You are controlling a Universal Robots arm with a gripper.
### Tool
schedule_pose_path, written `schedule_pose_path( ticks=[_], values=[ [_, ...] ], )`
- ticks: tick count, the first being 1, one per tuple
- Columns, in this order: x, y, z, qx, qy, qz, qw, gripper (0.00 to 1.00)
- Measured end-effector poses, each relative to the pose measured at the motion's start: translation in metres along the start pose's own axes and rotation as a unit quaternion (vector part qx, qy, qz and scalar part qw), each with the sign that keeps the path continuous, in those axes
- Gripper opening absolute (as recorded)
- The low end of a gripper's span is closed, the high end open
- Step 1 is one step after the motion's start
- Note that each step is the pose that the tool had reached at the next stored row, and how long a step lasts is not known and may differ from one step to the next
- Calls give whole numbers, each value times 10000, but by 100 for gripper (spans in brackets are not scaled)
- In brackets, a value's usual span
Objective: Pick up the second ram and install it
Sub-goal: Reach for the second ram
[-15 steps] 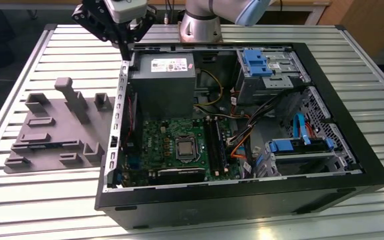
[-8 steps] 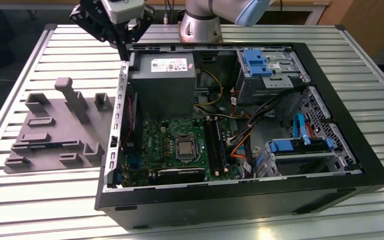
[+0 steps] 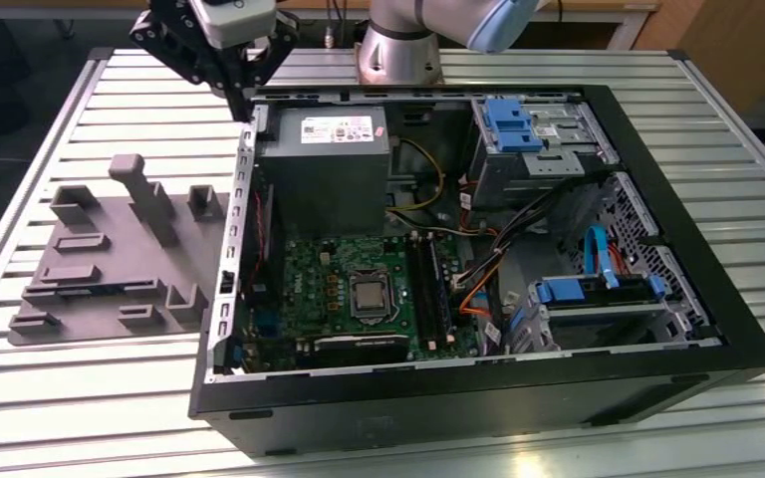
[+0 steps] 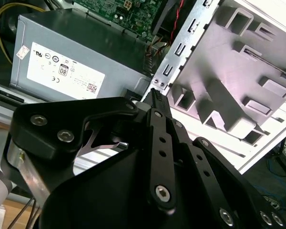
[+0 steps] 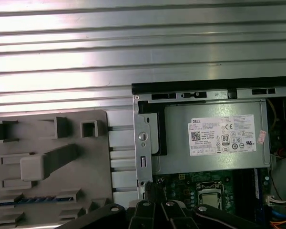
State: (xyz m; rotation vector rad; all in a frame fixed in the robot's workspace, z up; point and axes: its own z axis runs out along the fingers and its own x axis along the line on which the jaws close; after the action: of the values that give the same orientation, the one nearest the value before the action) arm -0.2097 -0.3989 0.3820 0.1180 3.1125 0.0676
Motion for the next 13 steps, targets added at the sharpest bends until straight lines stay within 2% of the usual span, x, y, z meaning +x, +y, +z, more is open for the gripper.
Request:
schedule_pose_path(
  ticks=[13],
  values=[
    [134,-11,5,0,1,0,10000,11]
  ],
)
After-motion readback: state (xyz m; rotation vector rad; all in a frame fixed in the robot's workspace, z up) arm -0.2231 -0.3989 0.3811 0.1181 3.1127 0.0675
